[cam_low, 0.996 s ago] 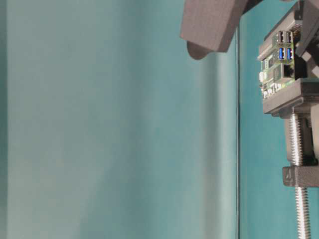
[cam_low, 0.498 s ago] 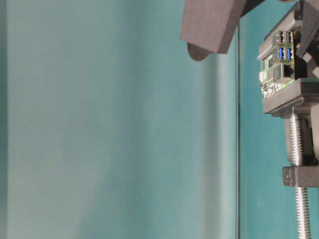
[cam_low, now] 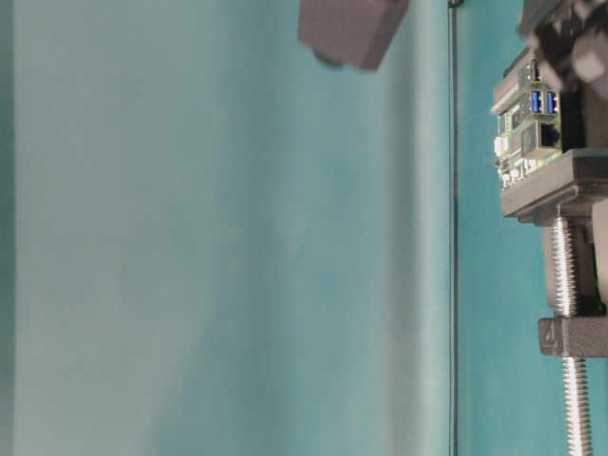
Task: Insert the USB into the fixed PCB.
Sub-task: 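Swing the right gripper holding the USB plug toward the board, then align the held USB plug with the right-side USB port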
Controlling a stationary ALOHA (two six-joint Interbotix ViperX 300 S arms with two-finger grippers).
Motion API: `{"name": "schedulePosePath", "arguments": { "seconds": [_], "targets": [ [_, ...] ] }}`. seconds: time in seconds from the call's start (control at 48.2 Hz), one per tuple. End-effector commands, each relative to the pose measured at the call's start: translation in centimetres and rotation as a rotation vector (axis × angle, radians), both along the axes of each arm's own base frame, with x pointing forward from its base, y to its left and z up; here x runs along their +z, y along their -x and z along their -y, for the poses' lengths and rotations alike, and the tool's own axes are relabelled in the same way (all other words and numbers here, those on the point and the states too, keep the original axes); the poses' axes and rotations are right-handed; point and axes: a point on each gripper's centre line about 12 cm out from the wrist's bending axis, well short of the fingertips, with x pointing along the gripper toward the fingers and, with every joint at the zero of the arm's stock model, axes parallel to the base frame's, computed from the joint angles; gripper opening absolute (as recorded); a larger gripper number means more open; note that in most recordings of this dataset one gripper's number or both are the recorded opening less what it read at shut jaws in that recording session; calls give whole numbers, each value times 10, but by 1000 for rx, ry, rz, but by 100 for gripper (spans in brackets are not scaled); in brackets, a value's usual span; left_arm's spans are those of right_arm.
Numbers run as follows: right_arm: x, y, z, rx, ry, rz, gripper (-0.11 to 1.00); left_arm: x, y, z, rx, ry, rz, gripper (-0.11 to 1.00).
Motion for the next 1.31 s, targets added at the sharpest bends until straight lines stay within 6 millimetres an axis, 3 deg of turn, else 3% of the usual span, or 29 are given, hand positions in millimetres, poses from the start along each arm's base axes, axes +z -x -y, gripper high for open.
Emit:
{"name": "schedulePosePath", "arguments": {
  "seconds": [0.0,0.187,0.498,0.685,0.893,1.287],
  "targets": [
    [18,0,-9,-84,-27,50,21,4,-2,0,3,4,14,83],
    [20,9,-18,-244,-23,21,21,4,-2,0,3,4,14,83],
    [11,19,-10,-449,32,74,21,4,-2,0,3,4,14,83],
    [12,26,-5,-685,58,127,21,4,-2,0,3,4,14,83],
    [9,31,-21,-846,163,206,21,4,-2,0,3,4,14,83],
    [11,28,-31,-1077,118,180,21,4,-2,0,4,4,16,83]
  ]
}}
